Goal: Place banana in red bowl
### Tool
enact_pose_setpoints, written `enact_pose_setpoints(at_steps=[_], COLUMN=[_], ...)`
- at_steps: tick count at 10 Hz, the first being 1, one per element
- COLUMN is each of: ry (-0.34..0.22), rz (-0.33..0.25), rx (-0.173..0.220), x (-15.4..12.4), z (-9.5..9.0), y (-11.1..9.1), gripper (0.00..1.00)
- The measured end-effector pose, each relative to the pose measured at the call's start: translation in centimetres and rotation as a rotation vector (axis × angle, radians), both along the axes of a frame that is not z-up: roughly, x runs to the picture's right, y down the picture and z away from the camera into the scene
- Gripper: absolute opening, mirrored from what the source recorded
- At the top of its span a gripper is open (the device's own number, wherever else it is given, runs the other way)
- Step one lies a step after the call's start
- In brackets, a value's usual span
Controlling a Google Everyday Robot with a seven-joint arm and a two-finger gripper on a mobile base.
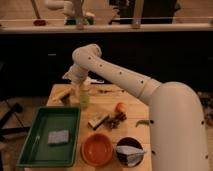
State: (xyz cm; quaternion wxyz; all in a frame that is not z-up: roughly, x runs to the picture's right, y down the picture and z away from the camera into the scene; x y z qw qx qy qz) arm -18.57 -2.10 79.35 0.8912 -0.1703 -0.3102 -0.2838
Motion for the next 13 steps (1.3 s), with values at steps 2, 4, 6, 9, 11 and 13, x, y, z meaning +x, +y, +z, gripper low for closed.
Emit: enact_pose_setpoints(at_steps=[2,4,6,9,11,13], ry=[0.011,0.023,0.031,0.056,0.070,0.084], rz=[-0.003,0.001,-0.008,-0.025,-0.035,-0.040], rx=[-0.007,-0.015,-0.027,-0.048,-0.061,-0.073], x=[-0.5,-1.8,-3.1,-3.5,-3.8,-3.7], z=[1.3,3.2,4.6,6.3,7.0,7.6], y=[-0.2,-0.3,0.0,0.8,1.3,1.5], gripper=[0.80,0.80,0.80,0.80,0.80,0.80])
